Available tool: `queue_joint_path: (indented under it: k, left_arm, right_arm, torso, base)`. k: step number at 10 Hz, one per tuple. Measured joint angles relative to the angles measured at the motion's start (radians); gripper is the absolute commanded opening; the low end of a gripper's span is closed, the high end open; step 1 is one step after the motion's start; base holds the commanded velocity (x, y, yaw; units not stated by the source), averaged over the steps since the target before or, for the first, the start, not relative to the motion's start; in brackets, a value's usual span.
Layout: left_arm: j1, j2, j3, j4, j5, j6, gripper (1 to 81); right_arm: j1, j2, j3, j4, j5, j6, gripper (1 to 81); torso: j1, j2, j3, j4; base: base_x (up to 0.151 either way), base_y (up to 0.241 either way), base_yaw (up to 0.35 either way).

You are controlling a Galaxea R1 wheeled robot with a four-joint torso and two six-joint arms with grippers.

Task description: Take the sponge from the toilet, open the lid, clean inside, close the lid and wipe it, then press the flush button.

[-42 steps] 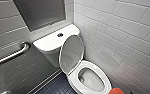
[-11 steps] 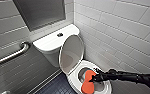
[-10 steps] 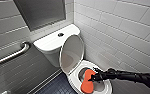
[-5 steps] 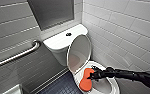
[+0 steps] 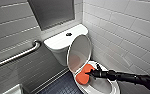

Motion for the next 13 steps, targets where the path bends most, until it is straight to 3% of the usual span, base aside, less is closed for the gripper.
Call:
queue_joint_path:
  k: [3, 7, 9, 13]
  left_arm:
    - [0.000, 0.000, -0.007, 0.000, -0.001, 0.000, 81.1]
    - [0.003, 0.002, -0.009, 0.000, -0.001, -0.001, 81.1]
    - [0.005, 0.003, -0.009, 0.000, -0.001, 0.000, 81.1]
    - [0.005, 0.002, -0.009, 0.000, -0.003, 0.000, 81.1]
  right_arm:
    - [-0.021, 0.093, -0.103, 0.001, 0.063, 0.033, 1.0]
    - [-0.131, 0.129, -0.141, 0.000, 0.093, 0.049, 1.0]
    - [-0.157, 0.110, -0.136, 0.000, 0.103, 0.048, 1.0]
    - [-0.198, -0.056, -0.006, -0.003, 0.106, 0.049, 1.0]
  torso:
    - [0.000, 0.000, 0.000, 0.000]
    - [0.000, 0.000, 0.000, 0.000]
    - [0.000, 0.000, 0.000, 0.000]
    - [0.000, 0.000, 0.000, 0.000]
  base:
    - [0.000, 0.000, 0.000]
    - [0.000, 0.000, 0.000]
    - [0.000, 0.000, 0.000]
    - [0.000, 0.000, 0.000]
